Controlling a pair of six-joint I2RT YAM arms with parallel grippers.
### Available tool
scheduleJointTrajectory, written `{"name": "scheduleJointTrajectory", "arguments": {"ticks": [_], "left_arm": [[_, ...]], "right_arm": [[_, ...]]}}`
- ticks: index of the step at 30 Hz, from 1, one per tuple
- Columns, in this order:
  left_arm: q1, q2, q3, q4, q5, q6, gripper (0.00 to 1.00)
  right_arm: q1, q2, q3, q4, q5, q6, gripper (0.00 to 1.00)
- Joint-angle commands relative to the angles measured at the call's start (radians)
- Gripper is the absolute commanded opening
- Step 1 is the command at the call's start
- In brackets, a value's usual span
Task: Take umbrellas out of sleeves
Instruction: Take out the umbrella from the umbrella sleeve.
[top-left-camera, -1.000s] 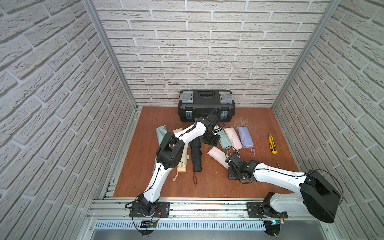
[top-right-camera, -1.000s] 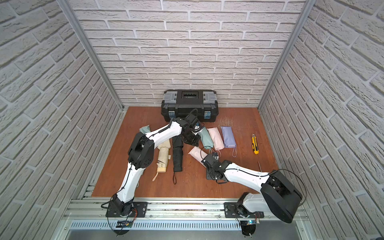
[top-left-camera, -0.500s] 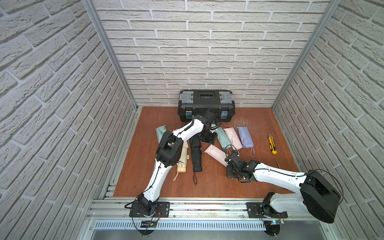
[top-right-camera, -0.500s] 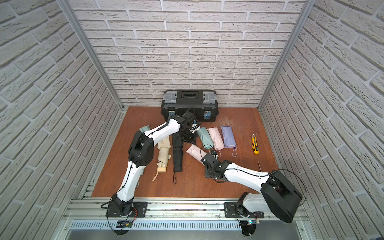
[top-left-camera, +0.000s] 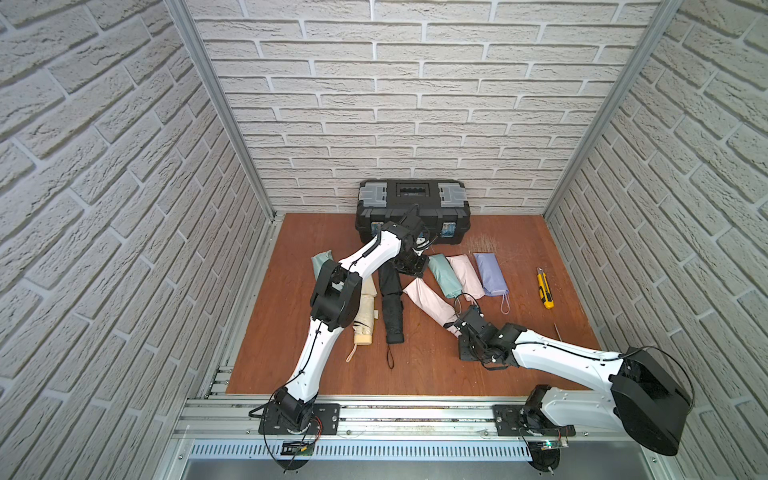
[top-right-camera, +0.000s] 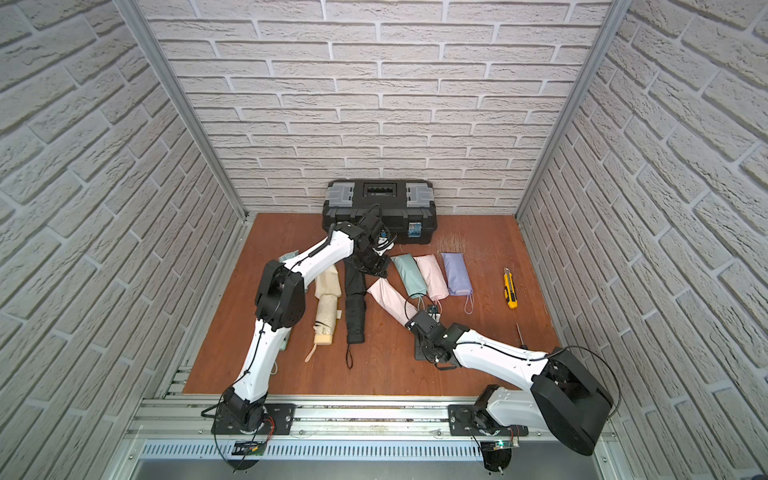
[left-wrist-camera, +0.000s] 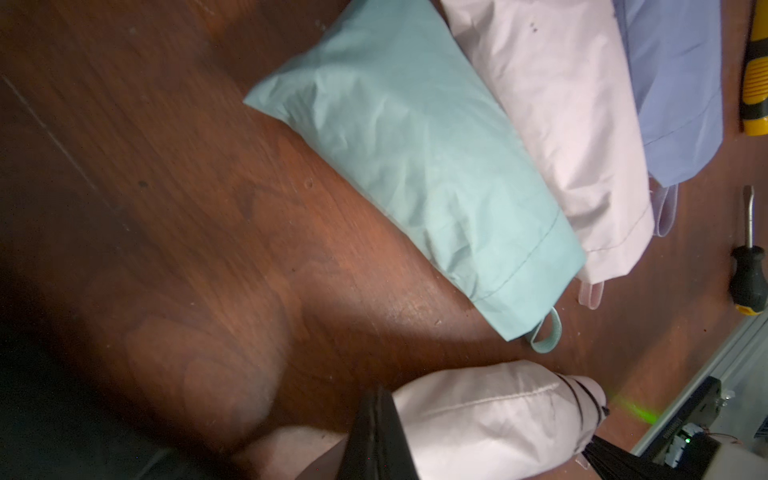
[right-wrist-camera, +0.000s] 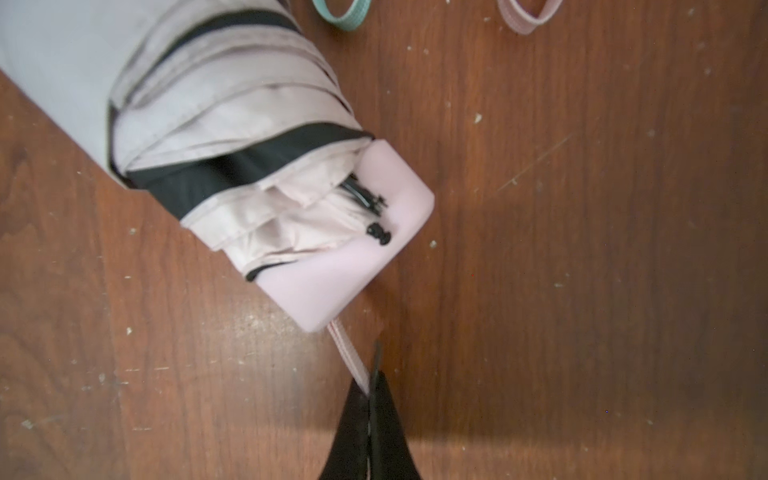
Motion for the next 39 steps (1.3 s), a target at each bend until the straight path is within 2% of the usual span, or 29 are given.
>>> {"name": "scheduleJointTrajectory", "arguments": {"ticks": [1, 8, 9, 11, 14, 18, 23, 30, 34, 39], "left_arm": [[0.011, 0.019, 0.031, -0.001, -0.014, 0.018, 0.00], [0.006, 0.020, 0.041, 0.001, 0.002, 0.020, 0.01], [0.006, 0.015, 0.039, 0.001, -0.004, 0.022, 0.10], [0.003, 0.002, 0.036, 0.000, -0.010, 0.028, 0.17], [0.002, -0.022, 0.021, -0.001, -0.041, 0.032, 0.38], [0.008, -0.059, -0.022, 0.002, -0.066, 0.041, 0.45], [0.013, -0.104, -0.100, 0.033, -0.058, 0.047, 0.47], [0.042, -0.159, -0.233, 0.161, 0.177, 0.055, 0.49], [0.042, -0.183, -0.301, 0.237, 0.247, 0.096, 0.50], [0.041, -0.185, -0.324, 0.226, 0.235, 0.149, 0.50]], "right_arm": [[0.000, 0.003, -0.012, -0.033, 0.012, 0.014, 0.03], [0.001, 0.006, -0.011, -0.034, 0.012, 0.015, 0.03], [0.002, 0.006, -0.010, -0.034, 0.012, 0.014, 0.03], [0.002, 0.008, -0.010, -0.033, 0.012, 0.014, 0.03], [0.001, 0.010, -0.008, -0.036, 0.014, 0.017, 0.03], [0.001, 0.017, -0.004, -0.039, 0.014, 0.017, 0.03], [0.001, 0.016, -0.003, -0.040, 0.015, 0.016, 0.03], [0.002, 0.017, -0.003, -0.040, 0.013, 0.015, 0.03], [0.001, 0.020, -0.002, -0.040, 0.014, 0.015, 0.03], [0.001, 0.020, -0.002, -0.040, 0.014, 0.015, 0.03]]}}
